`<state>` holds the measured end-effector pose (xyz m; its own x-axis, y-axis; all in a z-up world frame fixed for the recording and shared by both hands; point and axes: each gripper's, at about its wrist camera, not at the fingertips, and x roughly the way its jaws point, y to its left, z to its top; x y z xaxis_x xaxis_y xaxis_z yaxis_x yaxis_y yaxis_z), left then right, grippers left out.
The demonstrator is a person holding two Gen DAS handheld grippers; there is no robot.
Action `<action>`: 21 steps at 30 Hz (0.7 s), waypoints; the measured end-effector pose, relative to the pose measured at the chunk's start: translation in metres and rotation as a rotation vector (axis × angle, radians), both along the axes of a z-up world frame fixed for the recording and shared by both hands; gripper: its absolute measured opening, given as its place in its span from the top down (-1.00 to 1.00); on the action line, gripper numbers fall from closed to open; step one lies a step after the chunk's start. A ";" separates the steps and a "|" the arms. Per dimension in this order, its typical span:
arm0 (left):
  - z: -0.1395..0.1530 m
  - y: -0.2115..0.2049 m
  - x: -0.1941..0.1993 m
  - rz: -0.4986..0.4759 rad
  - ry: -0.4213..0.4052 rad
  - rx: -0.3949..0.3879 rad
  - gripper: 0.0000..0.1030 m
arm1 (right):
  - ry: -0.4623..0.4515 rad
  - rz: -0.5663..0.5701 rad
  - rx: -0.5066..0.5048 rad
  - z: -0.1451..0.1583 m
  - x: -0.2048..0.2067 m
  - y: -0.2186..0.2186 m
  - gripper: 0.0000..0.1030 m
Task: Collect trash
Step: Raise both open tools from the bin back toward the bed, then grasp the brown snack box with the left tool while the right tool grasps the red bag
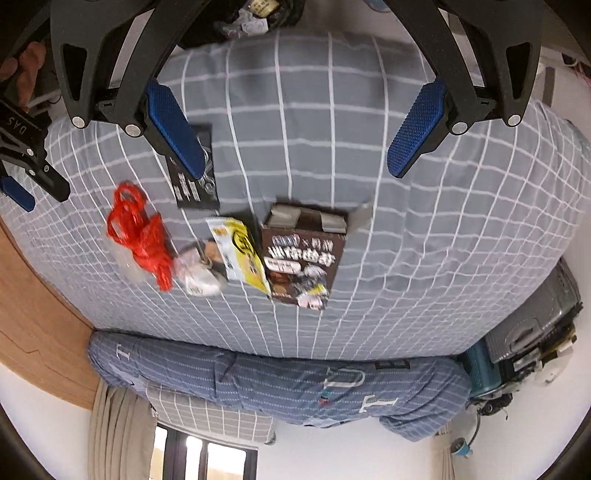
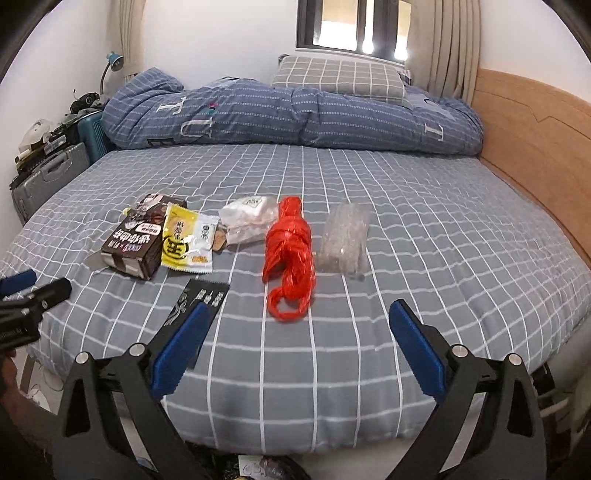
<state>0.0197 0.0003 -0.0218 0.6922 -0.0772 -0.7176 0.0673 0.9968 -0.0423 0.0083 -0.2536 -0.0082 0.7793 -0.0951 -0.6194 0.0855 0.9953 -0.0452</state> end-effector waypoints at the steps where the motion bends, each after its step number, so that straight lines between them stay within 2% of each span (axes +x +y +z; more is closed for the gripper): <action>1: 0.000 0.001 0.005 0.002 0.002 0.000 -0.89 | 0.000 0.001 -0.001 0.000 0.004 0.000 -0.80; 13: -0.012 0.006 0.066 -0.001 0.036 -0.004 -0.89 | 0.021 0.003 0.007 -0.007 0.067 -0.005 -0.73; 21: -0.035 -0.001 0.112 -0.041 0.095 0.037 -0.89 | 0.048 0.008 0.008 -0.014 0.111 -0.005 -0.71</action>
